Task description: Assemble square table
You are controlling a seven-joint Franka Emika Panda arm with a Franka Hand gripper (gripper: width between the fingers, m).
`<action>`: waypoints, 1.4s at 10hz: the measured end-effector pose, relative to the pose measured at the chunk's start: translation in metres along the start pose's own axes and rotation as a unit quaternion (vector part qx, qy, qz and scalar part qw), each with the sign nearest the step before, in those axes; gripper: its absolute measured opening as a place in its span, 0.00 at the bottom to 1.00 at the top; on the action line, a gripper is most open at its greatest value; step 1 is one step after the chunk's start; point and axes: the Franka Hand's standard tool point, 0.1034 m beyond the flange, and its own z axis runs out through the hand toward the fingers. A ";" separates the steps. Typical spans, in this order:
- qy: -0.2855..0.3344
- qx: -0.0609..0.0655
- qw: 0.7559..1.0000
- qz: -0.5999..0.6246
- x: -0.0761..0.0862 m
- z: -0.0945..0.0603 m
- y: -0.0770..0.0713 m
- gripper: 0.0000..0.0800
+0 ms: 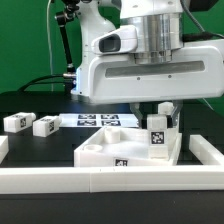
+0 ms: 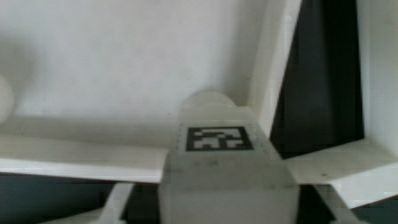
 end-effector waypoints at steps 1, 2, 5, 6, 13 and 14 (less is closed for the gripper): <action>0.000 0.000 1.000 -0.002 0.000 0.000 0.000 0.36; 0.000 0.000 1.000 0.004 0.000 0.000 0.000 0.36; -0.004 0.017 0.981 0.193 -0.001 0.001 -0.002 0.36; -0.003 0.021 0.971 0.238 -0.002 0.002 -0.004 0.36; -0.009 0.038 0.836 0.548 -0.005 0.005 -0.024 0.36; -0.012 0.039 0.810 0.585 -0.006 0.005 -0.026 0.36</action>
Offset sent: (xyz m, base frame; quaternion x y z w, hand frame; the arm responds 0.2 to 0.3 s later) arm -0.0028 -0.0061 0.0020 0.0481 -0.0053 0.3319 0.9421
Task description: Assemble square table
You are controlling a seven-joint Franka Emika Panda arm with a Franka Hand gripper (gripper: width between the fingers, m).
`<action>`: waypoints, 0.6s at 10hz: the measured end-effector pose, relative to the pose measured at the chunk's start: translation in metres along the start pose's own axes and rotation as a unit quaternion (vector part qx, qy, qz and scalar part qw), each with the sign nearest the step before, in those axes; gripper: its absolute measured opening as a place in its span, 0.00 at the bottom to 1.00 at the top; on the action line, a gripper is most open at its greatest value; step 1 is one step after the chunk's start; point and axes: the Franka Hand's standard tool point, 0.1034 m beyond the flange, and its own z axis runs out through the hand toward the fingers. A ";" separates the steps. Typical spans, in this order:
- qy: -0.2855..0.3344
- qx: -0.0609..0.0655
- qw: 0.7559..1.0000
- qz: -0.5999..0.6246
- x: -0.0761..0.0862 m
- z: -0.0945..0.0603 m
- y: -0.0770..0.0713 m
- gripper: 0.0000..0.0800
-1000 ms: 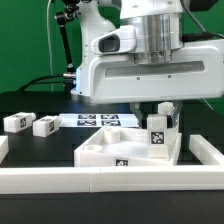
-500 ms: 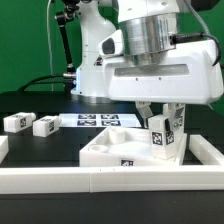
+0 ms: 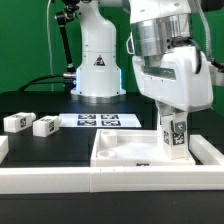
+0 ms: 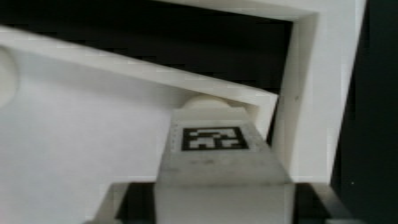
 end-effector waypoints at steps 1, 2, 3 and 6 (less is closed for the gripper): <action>0.000 0.000 0.999 0.032 -0.001 0.000 0.000 0.36; -0.001 0.000 0.999 0.052 -0.003 0.001 0.000 0.36; -0.004 0.000 0.996 0.091 -0.004 0.001 0.000 0.36; -0.014 0.000 0.991 0.134 -0.003 0.001 -0.001 0.36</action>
Offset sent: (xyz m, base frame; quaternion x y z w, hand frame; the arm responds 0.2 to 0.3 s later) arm -0.0008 -0.0025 -0.0031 -0.0287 -0.0077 0.1806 0.9831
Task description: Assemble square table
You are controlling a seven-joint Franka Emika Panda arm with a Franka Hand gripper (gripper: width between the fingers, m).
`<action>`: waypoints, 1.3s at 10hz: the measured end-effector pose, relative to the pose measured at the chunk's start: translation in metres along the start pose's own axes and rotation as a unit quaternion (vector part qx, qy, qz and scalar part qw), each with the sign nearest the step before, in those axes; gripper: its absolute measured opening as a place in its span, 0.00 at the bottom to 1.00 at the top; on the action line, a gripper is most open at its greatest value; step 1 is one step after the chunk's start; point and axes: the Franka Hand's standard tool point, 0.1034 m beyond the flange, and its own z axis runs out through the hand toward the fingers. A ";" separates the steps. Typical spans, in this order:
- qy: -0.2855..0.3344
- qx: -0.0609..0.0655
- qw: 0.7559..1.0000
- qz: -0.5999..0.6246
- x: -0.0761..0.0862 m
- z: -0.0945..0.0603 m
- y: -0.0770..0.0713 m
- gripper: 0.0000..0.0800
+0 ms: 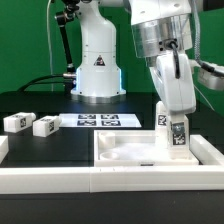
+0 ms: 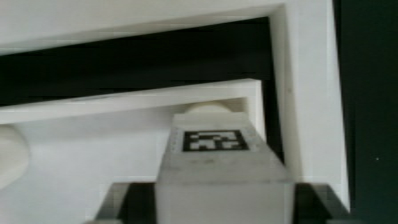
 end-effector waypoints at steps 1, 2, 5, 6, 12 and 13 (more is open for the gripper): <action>0.000 0.001 1.000 0.002 -0.001 0.000 0.000 0.36; 0.000 0.000 1.000 -0.012 -0.001 0.000 0.000 0.36; 0.000 0.000 0.997 -0.081 -0.001 0.000 0.000 0.71; -0.002 -0.007 0.989 -0.149 -0.002 0.000 0.002 0.78; -0.008 -0.028 0.931 -0.364 -0.004 -0.002 0.001 0.81; -0.008 -0.028 0.921 -0.388 -0.004 -0.002 0.001 0.81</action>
Offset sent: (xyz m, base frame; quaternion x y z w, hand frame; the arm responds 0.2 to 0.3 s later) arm -0.0005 0.0052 0.0056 -0.0050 -0.0168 -0.0421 0.9990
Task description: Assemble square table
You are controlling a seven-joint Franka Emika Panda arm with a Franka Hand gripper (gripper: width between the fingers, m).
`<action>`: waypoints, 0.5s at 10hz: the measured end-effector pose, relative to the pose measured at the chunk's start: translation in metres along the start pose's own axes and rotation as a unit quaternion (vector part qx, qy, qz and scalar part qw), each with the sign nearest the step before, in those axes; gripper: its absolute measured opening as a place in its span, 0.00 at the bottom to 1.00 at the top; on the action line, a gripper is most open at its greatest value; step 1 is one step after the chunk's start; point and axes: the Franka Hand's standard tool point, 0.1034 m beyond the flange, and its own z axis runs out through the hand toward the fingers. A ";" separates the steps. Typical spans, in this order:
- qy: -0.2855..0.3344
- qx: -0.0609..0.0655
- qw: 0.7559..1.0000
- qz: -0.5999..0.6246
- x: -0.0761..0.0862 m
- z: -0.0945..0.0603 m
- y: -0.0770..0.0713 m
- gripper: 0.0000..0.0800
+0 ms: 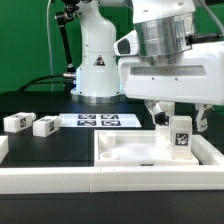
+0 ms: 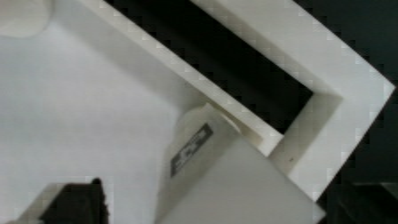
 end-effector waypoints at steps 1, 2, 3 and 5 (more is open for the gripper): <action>0.009 -0.025 0.996 -0.090 0.000 -0.001 0.002 0.81; 0.016 -0.035 0.988 -0.150 0.002 -0.002 0.001 0.81; 0.018 -0.043 0.976 -0.211 0.004 -0.003 0.001 0.81; 0.020 -0.054 0.953 -0.298 0.003 -0.005 -0.002 0.81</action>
Offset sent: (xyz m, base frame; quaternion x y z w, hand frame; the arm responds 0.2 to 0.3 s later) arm 0.0135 -0.0040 0.0053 -0.0677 0.0151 -0.3739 0.9249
